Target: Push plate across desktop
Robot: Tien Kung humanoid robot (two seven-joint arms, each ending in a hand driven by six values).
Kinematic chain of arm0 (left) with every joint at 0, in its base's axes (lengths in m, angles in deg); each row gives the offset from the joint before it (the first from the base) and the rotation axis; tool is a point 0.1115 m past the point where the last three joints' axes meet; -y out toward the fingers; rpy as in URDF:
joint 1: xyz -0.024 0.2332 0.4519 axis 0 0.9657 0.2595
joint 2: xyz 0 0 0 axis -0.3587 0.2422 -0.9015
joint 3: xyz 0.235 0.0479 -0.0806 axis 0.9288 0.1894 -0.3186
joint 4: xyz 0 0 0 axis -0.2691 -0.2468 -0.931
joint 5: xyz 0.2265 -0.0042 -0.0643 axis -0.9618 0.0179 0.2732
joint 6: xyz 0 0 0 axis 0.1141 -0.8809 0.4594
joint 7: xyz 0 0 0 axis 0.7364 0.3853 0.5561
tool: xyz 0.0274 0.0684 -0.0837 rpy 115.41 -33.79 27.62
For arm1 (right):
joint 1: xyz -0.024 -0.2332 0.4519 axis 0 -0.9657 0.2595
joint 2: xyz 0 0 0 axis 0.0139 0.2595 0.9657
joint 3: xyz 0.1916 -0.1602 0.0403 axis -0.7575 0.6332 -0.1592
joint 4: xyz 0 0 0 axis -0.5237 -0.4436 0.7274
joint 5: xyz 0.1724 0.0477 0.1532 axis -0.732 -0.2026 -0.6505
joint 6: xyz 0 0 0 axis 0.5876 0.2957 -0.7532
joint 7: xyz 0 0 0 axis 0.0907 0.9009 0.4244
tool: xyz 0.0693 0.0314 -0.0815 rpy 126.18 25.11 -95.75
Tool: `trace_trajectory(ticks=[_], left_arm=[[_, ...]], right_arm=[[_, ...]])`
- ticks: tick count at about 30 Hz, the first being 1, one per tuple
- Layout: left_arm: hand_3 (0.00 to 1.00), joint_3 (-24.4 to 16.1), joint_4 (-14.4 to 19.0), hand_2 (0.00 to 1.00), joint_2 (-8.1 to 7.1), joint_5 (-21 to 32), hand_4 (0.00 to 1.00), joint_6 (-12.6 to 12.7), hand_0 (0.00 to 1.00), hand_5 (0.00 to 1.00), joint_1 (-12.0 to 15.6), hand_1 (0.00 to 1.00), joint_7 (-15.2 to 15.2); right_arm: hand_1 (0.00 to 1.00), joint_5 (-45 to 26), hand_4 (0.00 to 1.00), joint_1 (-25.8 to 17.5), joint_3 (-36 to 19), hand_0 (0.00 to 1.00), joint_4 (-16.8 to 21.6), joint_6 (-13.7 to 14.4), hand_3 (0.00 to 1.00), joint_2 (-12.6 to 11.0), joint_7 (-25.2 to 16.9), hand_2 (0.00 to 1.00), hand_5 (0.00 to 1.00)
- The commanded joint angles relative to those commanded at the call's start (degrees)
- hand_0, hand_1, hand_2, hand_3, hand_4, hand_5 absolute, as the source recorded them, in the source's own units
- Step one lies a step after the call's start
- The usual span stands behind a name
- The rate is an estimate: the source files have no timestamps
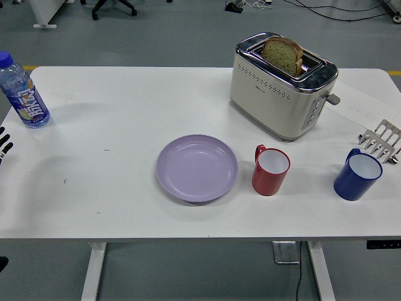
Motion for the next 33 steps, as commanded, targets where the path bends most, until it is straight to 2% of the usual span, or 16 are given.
trace_trajectory(ticks=[23,33], left_arm=[[0.807,1.43,-0.14,0.847,-0.13,-0.55,0.526,-1.27,0.843,0.998,0.03,0.863,1.96],[0.810,1.52,-0.19,0.849,0.45,-0.20,0.525,-0.73,0.847,0.998,-0.42,0.867,0.71]], right_arm=[[0.547,-0.50,0.143,-0.63,0.24,0.605,0.00,0.06,0.615,0.07,0.08,0.650,0.355],[0.547,-0.82,0.143,-0.43,0.49,0.605,0.00,0.04,0.615,0.09,-0.03,0.650,0.353]])
